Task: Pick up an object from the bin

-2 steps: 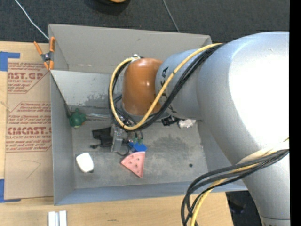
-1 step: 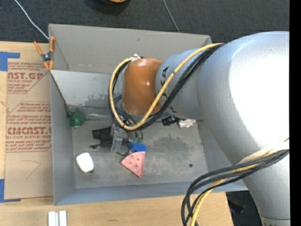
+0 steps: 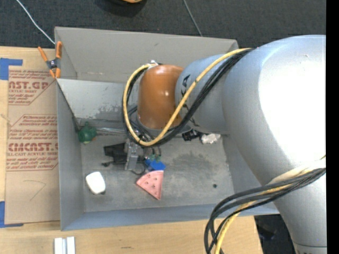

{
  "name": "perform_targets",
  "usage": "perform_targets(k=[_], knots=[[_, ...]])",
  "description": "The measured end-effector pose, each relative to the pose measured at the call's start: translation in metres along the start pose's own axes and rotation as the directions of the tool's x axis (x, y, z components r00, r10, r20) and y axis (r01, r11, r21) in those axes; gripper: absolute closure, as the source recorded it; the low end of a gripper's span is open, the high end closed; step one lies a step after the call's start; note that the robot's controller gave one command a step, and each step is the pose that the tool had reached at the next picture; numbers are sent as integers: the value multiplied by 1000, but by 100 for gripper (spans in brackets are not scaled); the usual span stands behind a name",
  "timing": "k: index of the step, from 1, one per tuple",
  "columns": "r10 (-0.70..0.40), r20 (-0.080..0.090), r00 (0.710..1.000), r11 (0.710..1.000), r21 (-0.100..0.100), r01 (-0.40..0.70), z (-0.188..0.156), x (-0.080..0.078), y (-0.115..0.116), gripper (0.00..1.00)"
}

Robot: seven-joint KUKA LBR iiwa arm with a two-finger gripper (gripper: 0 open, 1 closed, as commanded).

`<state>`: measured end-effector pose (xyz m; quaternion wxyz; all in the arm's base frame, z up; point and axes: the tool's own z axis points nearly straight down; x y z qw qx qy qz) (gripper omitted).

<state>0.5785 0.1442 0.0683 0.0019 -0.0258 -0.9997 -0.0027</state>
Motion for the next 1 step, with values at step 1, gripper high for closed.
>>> perform_targets(k=[1], knots=[[0,-1,1000,1000,0,0,-3,0,0,100]])
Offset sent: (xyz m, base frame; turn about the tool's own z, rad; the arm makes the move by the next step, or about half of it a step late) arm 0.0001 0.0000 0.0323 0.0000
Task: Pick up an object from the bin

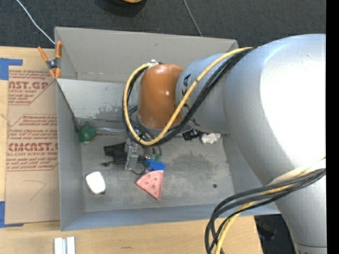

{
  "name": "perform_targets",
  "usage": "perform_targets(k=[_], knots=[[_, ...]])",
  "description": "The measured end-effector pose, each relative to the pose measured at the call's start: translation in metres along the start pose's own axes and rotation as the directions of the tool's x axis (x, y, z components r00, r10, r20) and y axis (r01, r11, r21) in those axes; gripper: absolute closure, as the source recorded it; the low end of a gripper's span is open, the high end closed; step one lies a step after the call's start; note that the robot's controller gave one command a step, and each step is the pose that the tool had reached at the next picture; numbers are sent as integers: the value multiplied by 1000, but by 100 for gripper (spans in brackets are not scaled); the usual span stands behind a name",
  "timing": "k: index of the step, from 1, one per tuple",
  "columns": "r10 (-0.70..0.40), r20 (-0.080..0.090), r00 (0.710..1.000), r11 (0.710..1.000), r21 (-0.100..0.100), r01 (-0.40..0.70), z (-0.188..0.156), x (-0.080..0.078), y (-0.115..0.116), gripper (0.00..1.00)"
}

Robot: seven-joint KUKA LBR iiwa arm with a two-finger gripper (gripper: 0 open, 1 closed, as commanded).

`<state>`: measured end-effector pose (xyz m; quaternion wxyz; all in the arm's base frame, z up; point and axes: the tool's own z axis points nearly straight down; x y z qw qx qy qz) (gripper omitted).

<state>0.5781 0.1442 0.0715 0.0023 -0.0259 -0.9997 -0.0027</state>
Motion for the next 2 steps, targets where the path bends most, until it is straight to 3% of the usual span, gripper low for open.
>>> perform_targets(k=[2], knots=[[0,-7,1000,1000,2,0,-21,2,0,100]])
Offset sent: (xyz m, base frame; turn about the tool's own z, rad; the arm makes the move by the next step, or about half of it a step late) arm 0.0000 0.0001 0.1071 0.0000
